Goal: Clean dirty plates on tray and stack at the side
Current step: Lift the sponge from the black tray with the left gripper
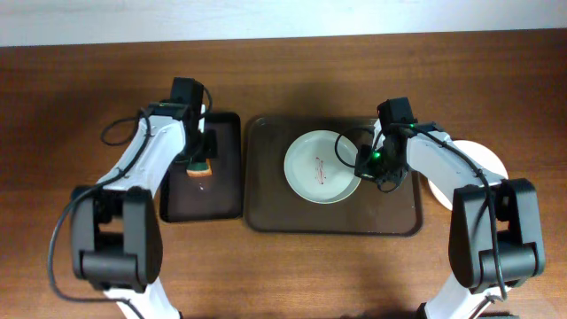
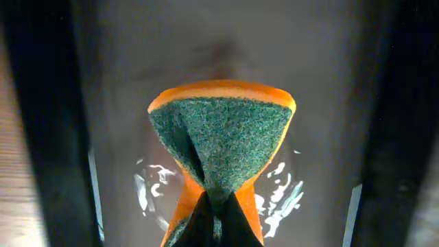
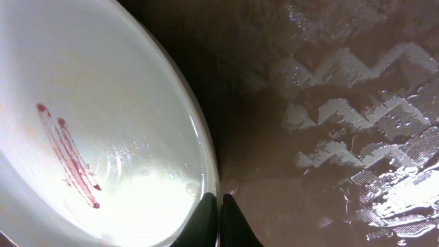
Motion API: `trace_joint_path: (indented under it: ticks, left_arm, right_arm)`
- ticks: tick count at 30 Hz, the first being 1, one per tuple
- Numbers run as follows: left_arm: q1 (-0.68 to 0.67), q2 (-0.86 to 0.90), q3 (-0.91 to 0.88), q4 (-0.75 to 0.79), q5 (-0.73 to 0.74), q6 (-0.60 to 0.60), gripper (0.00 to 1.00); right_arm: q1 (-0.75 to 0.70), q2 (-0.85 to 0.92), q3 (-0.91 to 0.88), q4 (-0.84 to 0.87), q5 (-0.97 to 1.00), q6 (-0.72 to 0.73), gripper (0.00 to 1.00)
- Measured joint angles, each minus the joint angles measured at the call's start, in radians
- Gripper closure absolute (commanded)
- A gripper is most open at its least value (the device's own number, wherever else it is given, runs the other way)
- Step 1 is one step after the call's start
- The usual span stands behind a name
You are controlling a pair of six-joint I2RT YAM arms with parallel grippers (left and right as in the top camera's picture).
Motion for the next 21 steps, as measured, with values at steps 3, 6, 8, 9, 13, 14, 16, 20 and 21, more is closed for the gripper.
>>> trace_joint_path:
  ticks: [3, 6, 8, 9, 13, 14, 16, 20, 21]
  left_arm:
    - [0.0, -0.093, 0.005, 0.021, 0.0, 0.0, 1.0]
    - [0.0, -0.165, 0.008, 0.028, 0.0, 0.0, 1.0]
    - [0.0, -0.214, 0.008, 0.028, 0.0, 0.0, 1.0]
    - [0.0, -0.238, 0.008, 0.028, 0.0, 0.0, 1.0]
    - [0.0, -0.315, 0.008, 0.026, 0.028, 0.023, 1.0]
    - [0.0, -0.329, 0.008, 0.026, 0.031, 0.026, 1.0]
    - [0.0, -0.375, 0.008, 0.025, 0.031, 0.03, 1.0]
    - [0.0, -0.448, 0.008, 0.042, 0.031, 0.034, 1.0]
    - [0.0, -0.478, 0.008, 0.056, 0.031, 0.034, 1.0]
  right_arm:
    - [0.0, 0.0, 0.0, 0.0, 0.0, 0.001, 0.96]
    - [0.0, 0.0, 0.0, 0.0, 0.0, 0.0, 0.96]
    - [0.0, 0.0, 0.0, 0.0, 0.0, 0.001, 0.96]
    - [0.0, 0.0, 0.0, 0.0, 0.0, 0.001, 0.96]
    - [0.0, 0.0, 0.0, 0.0, 0.0, 0.0, 0.96]
    - [0.0, 0.0, 0.0, 0.0, 0.0, 0.001, 0.96]
    - [0.0, 0.0, 0.0, 0.0, 0.0, 0.001, 0.96]
    - [0.0, 0.0, 0.0, 0.0, 0.0, 0.001, 0.96]
    - [0.0, 0.0, 0.0, 0.0, 0.0, 0.001, 0.96]
